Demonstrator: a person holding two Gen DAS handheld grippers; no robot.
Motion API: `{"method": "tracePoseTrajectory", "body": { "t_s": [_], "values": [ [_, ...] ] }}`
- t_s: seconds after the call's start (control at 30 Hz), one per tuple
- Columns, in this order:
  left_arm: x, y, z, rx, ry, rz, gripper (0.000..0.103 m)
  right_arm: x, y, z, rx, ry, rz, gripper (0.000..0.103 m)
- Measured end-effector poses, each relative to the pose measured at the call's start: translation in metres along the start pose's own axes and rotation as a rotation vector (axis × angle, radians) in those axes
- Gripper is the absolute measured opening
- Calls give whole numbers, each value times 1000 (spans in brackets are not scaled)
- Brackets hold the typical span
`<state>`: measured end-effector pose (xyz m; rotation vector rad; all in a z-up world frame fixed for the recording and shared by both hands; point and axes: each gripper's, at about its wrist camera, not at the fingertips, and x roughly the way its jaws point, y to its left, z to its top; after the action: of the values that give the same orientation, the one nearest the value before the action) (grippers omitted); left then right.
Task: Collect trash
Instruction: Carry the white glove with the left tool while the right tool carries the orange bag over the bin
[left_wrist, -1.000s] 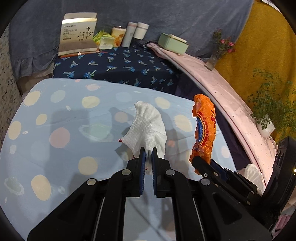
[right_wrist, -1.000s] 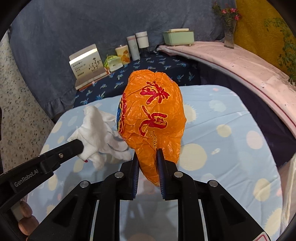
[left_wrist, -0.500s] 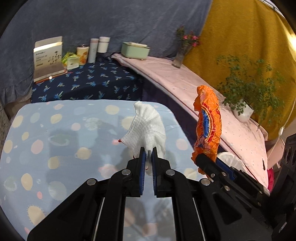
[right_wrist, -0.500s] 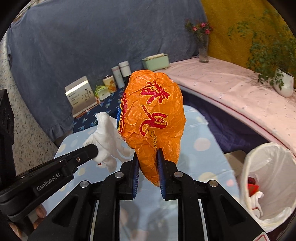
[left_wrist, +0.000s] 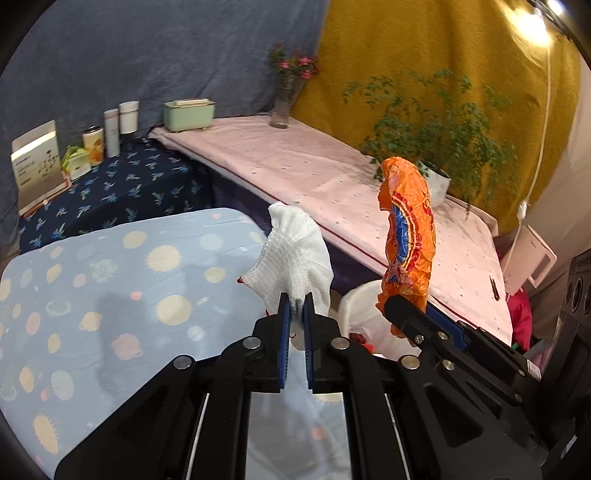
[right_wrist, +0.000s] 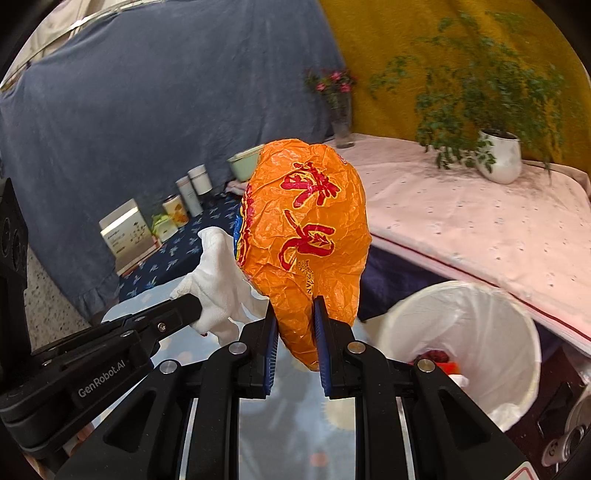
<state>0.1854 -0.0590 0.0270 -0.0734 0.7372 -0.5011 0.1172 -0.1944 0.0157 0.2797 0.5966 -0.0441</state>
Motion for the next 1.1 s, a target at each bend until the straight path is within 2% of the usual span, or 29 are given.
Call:
{"method": "tracePoseTrajectory", "body": {
  "t_s": [0.5,0.67,0.97,1.07,1.1],
  "values": [
    [28,-85,-9,126,51,-94,7,-29,-82,-4,108,-34,-92,18],
    [42,-105,-16,153,81,-133,7,-31,-106,-12,147,-28,-116,18],
    [65,-130,-24,193,120,-160,7,-29,-140,-21,197,-14,-151,18],
    [72,-134,-25,195,124,-168,9,-27,-146,-24,205,-10,-157,18],
    [74,-135,-25,194,127,-161,18,-26,-149,-25,207,-9,-159,18]
  ]
}}
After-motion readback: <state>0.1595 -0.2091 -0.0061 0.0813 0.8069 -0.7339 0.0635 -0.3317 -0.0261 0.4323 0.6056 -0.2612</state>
